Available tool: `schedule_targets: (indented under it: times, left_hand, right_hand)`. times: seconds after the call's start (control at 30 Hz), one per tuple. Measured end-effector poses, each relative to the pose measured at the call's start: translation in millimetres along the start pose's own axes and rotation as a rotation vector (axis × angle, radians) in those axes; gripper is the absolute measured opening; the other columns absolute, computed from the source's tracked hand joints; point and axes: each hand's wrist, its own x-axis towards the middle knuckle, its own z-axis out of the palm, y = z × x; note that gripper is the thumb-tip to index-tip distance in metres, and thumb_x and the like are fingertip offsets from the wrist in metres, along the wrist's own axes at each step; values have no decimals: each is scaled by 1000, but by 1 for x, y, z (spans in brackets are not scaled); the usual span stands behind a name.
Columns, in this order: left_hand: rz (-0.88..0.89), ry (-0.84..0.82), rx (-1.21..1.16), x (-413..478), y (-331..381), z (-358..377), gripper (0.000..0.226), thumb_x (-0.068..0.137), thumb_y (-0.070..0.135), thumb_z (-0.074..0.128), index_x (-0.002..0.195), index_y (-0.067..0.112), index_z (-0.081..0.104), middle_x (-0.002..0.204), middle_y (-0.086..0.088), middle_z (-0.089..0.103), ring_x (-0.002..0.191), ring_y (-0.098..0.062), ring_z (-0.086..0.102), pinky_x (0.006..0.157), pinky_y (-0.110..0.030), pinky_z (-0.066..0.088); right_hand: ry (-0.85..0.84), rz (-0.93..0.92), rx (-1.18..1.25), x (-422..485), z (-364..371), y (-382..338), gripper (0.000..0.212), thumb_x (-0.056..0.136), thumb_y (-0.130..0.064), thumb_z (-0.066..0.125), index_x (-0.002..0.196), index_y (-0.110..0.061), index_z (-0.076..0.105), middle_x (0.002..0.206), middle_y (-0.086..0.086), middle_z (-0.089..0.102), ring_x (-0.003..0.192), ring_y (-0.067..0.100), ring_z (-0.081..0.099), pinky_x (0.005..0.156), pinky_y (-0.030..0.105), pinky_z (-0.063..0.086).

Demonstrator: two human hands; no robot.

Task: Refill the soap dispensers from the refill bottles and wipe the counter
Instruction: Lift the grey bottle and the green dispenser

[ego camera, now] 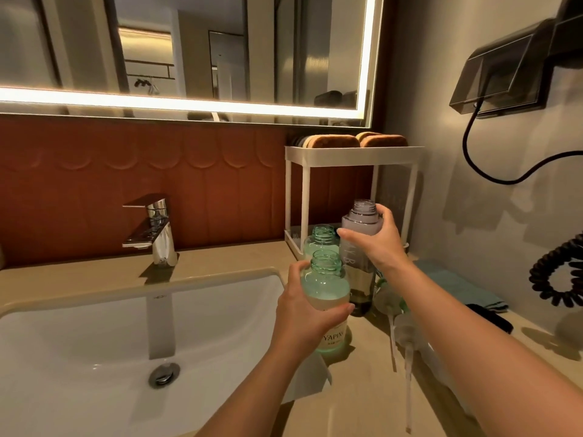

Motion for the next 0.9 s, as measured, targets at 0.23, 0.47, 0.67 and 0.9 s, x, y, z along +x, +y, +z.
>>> schedule_targets:
  times: [0.23, 0.47, 0.67, 0.9]
  left_hand:
    - [-10, -3, -1, -1, 1, -1, 89, 62, 35, 83, 130, 39, 26, 131, 6, 48, 116, -14, 49, 96, -32, 47]
    - [-38, -4, -33, -9, 9, -8, 85, 62, 34, 84, 127, 38, 30, 125, 7, 51, 111, -13, 52, 89, -30, 48]
    - [-28, 88, -143, -30, 30, -38, 71, 64, 30, 82, 120, 35, 39, 108, 16, 52, 98, -5, 52, 77, -25, 44]
    - [-22, 89, -151, -72, 47, -81, 68, 64, 27, 82, 117, 35, 41, 112, 11, 56, 102, -9, 54, 83, -30, 46]
  right_hand:
    - [24, -10, 18, -8, 6, 6, 78, 67, -29, 81, 131, -17, 38, 121, 5, 52, 107, 20, 54, 82, 33, 53]
    - [-15, -39, 52, -33, 6, -7, 69, 68, -25, 81, 123, -20, 40, 112, -1, 52, 100, 15, 56, 76, 26, 52]
    - [-25, -45, 83, -61, 10, -20, 61, 69, -22, 80, 115, -26, 39, 101, -10, 51, 94, 9, 53, 72, 23, 49]
    - [-15, -28, 69, -93, 7, -31, 66, 69, -26, 79, 121, -26, 38, 114, -3, 48, 102, 16, 52, 72, 27, 51]
